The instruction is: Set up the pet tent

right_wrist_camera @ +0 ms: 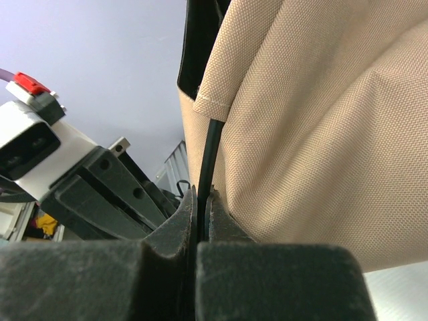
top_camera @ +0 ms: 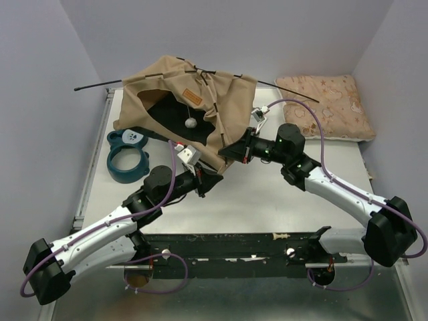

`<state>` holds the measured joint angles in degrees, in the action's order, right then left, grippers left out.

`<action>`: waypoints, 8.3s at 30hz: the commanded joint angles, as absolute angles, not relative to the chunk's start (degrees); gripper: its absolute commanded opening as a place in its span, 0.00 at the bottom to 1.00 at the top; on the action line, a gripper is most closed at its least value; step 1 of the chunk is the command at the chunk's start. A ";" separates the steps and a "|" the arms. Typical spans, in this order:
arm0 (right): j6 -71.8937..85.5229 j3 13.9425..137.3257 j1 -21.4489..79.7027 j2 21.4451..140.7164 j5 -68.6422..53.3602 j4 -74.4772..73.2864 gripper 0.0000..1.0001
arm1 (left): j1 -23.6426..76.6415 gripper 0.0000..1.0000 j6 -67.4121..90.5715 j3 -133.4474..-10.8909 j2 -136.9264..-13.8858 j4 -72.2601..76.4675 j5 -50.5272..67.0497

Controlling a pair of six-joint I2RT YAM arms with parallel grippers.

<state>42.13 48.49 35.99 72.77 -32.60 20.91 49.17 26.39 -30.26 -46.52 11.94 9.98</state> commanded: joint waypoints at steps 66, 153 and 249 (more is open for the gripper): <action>44.03 52.38 37.71 77.43 -28.83 26.02 0.01 | 46.14 0.00 41.39 -23.99 -48.51 27.86 9.32; 18.74 52.11 31.82 76.12 -47.46 4.85 0.01 | 31.47 0.62 39.98 -29.79 -49.99 20.37 28.90; 16.87 43.59 31.99 66.18 -51.16 8.96 0.01 | 25.76 0.40 63.63 -35.51 -69.17 39.91 19.95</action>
